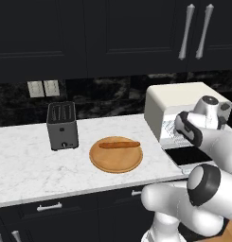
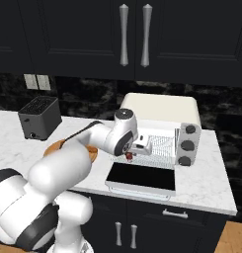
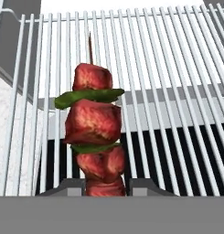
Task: Pick up the kebab skewer and baguette bread, and place them inside the toaster oven. Close the toaster oven door and start by setting the timer.
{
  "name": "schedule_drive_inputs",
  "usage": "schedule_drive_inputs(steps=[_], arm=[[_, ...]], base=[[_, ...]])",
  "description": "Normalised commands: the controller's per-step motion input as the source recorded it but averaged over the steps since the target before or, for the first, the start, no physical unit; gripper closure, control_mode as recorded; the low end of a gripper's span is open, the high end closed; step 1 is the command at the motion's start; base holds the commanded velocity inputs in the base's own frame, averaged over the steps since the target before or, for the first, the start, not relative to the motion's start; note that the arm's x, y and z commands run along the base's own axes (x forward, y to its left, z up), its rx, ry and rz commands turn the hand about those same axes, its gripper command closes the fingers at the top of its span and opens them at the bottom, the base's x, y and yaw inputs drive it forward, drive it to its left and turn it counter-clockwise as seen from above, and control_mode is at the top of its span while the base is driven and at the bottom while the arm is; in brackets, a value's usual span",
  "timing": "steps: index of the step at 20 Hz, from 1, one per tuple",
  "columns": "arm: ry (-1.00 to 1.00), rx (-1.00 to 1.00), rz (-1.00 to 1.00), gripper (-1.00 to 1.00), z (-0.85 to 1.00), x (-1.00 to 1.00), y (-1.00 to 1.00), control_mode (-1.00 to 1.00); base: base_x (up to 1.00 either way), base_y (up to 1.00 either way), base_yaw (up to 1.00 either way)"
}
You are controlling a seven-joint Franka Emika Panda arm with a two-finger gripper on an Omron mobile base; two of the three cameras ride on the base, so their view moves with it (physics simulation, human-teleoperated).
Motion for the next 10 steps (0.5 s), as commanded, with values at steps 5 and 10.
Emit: schedule_drive_inputs(steps=[5, 10], arm=[[0.0, 0.01, 0.0, -1.0, -0.28, -0.14, 0.0, -1.0], [-0.07, 0.0, -0.01, -1.0, 0.01, -0.04, 0.0, -1.0]], base=[[0.0, 0.0, 0.0], [0.0, 0.0, 0.0]])
